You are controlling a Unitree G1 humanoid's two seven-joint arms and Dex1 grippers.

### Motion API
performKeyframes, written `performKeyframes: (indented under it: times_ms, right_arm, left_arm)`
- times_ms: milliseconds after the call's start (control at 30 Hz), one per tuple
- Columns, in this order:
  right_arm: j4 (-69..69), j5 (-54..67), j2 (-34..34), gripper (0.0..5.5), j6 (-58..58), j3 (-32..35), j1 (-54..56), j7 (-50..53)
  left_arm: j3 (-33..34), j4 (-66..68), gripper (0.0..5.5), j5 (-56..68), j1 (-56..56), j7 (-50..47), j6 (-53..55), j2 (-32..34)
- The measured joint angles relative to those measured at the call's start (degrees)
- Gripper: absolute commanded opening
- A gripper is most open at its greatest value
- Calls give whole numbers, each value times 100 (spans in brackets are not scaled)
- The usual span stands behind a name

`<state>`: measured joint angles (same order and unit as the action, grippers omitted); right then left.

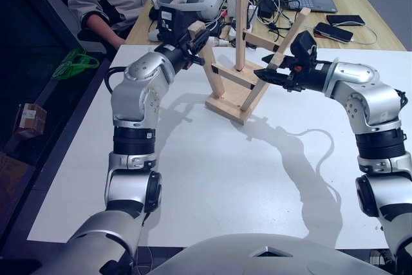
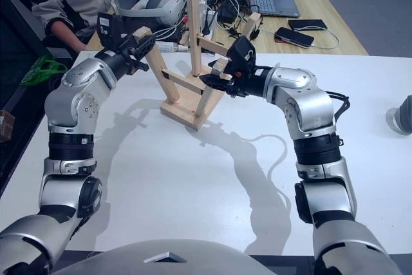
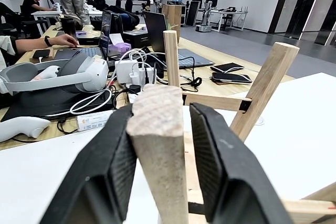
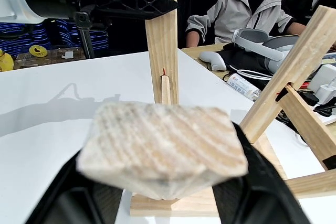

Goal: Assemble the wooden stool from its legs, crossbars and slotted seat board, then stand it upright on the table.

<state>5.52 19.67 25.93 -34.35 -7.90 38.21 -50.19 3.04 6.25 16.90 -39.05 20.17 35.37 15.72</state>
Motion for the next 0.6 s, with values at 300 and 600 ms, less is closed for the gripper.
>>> performKeyframes:
  times_ms: [300,600]
  right_arm:
    - [957,-199,-119,202,463,-179,487,-329]
    - [2182,-454,-413,202,1082,-219,1100,-648]
  left_arm:
    - [-16,-58,157,-309,25,-15,264,12]
    - [46,-117,155,-543,44,-151,391,16]
